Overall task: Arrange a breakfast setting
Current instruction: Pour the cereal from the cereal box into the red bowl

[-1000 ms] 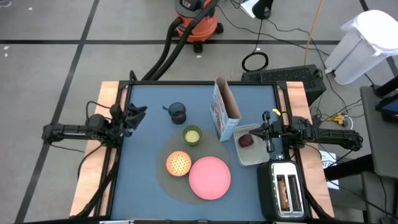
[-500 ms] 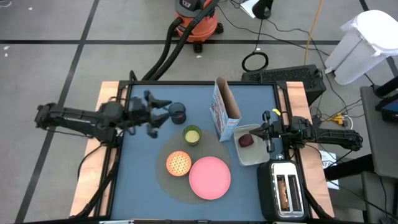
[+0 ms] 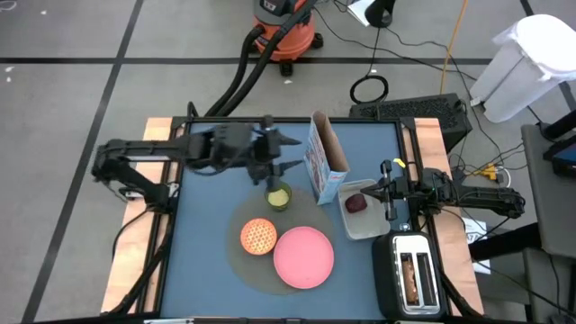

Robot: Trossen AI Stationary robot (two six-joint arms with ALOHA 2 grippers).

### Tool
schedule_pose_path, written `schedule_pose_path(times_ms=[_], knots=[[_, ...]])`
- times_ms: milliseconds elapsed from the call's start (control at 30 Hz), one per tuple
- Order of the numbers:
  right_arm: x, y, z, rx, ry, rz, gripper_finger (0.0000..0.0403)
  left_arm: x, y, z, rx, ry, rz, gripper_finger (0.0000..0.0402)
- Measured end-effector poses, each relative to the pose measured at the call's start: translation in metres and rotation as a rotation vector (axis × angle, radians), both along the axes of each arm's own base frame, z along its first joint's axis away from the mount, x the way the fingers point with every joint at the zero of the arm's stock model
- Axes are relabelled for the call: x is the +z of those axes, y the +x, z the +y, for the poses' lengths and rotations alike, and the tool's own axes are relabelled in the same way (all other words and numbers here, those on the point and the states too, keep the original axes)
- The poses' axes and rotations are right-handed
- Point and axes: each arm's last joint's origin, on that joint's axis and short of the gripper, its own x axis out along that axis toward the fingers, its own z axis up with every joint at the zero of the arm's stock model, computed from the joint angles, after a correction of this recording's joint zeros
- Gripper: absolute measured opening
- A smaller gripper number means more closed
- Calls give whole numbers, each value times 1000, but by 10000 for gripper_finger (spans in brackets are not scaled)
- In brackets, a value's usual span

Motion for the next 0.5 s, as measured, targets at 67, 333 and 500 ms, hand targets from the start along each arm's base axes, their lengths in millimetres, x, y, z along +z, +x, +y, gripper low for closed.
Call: schedule_pose_path(times_ms=[67, 333, 500], knots=[[0, 0, 0, 0, 2, -1, 0, 0, 11, 4, -25, 21, 23, 227], [0, 0, 0, 0, 3, -1, 0, -12, 46, 25, -97, 100, 78, 227], [0, 0, 0, 0, 4, -2, 0, -28, 63, 36, -147, 141, 122, 227]])
